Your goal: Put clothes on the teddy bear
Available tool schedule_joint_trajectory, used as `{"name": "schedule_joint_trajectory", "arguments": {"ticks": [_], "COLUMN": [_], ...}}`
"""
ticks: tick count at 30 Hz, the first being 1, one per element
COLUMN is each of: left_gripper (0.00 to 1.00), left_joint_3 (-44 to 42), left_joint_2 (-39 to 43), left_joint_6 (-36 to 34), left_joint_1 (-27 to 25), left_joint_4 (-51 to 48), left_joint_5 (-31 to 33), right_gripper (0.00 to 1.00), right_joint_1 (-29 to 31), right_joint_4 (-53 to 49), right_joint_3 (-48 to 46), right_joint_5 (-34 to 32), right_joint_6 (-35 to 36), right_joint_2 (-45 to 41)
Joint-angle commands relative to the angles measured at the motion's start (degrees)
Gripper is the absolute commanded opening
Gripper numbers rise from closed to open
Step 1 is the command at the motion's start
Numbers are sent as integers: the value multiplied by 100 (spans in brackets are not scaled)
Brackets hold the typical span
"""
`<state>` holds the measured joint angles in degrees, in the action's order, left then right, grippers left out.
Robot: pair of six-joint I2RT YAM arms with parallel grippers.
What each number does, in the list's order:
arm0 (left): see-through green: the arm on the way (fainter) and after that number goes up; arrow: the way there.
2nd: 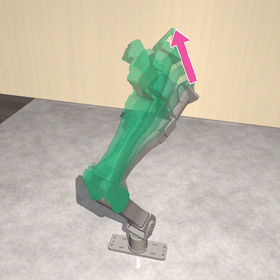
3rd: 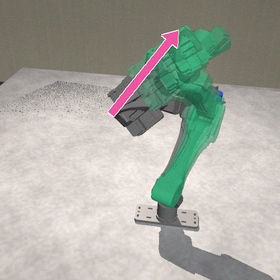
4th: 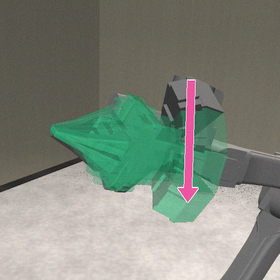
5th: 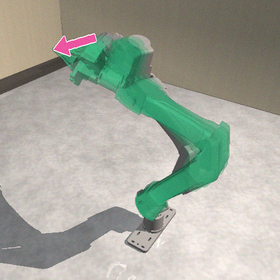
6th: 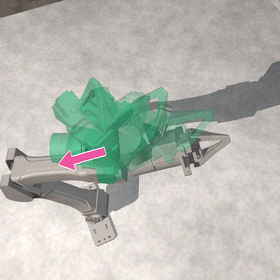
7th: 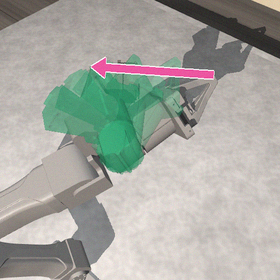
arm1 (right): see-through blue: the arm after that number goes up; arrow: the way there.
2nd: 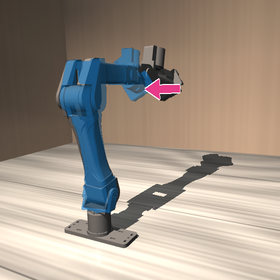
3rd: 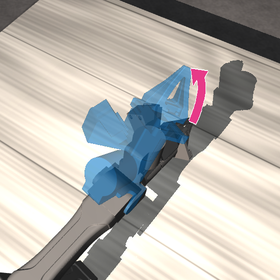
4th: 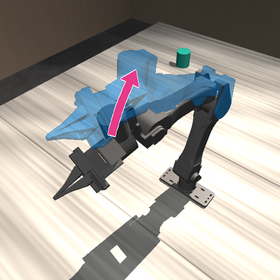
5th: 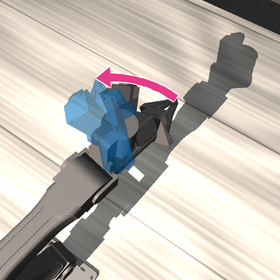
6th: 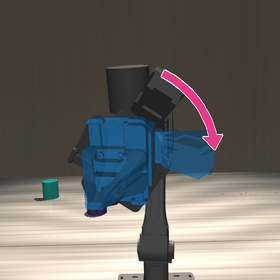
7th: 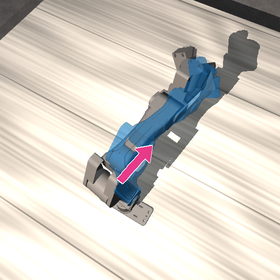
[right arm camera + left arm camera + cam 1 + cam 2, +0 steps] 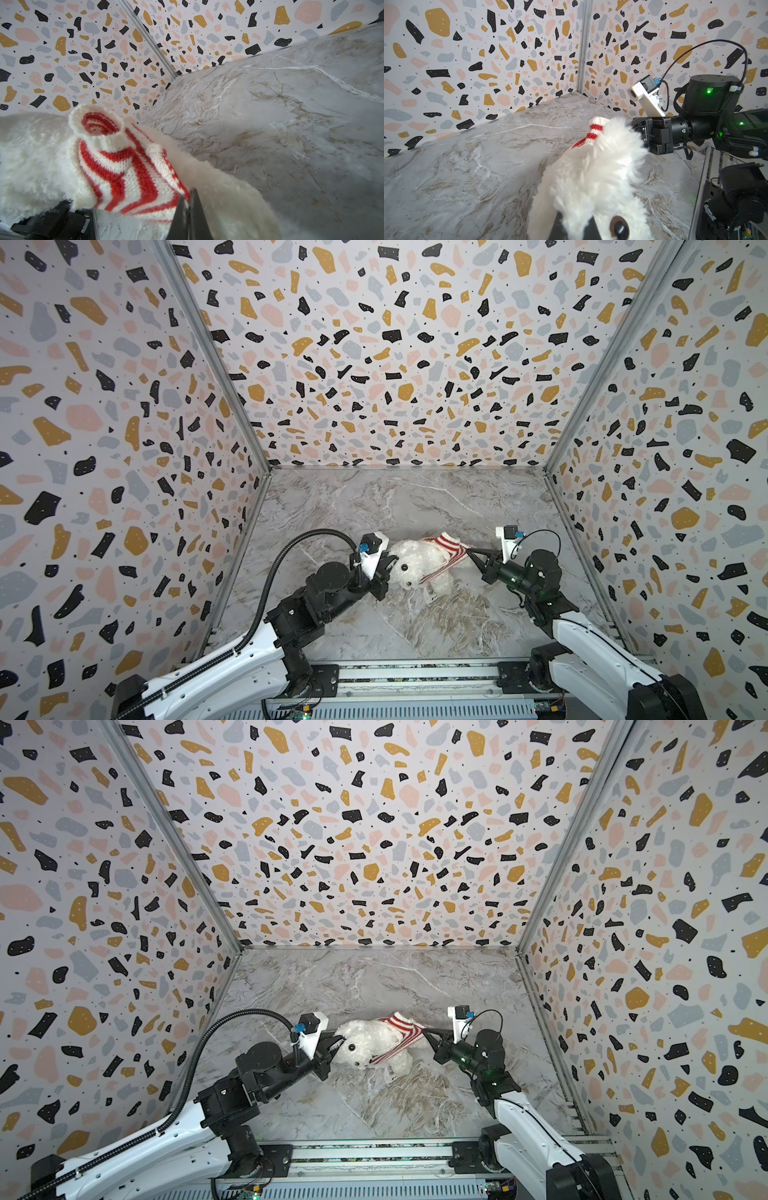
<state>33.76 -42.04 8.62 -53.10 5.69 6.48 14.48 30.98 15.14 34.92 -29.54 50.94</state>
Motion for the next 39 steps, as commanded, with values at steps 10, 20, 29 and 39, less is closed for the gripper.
{"name": "schedule_joint_trajectory", "arguments": {"ticks": [10, 20, 29, 39], "left_gripper": [0, 0, 0, 0], "left_joint_3": [291, 815, 1230, 1536], "left_joint_2": [20, -375, -435, -436], "left_joint_6": [-160, -747, -1135, -1354], "left_joint_1": [34, 28, 19, 22], "left_joint_4": [580, -295, -994, -1603], "left_joint_5": [49, -531, -1080, -1008], "right_gripper": [5, 25, 13, 0], "right_joint_1": [373, 766, 780, 1293], "right_joint_4": [-353, -675, -897, -1600], "right_joint_3": [406, 638, 1305, 1780], "right_joint_5": [76, 123, 381, 488], "right_joint_6": [849, 2176, 3330, 3868], "right_joint_2": [-181, -1022, -980, -450]}}
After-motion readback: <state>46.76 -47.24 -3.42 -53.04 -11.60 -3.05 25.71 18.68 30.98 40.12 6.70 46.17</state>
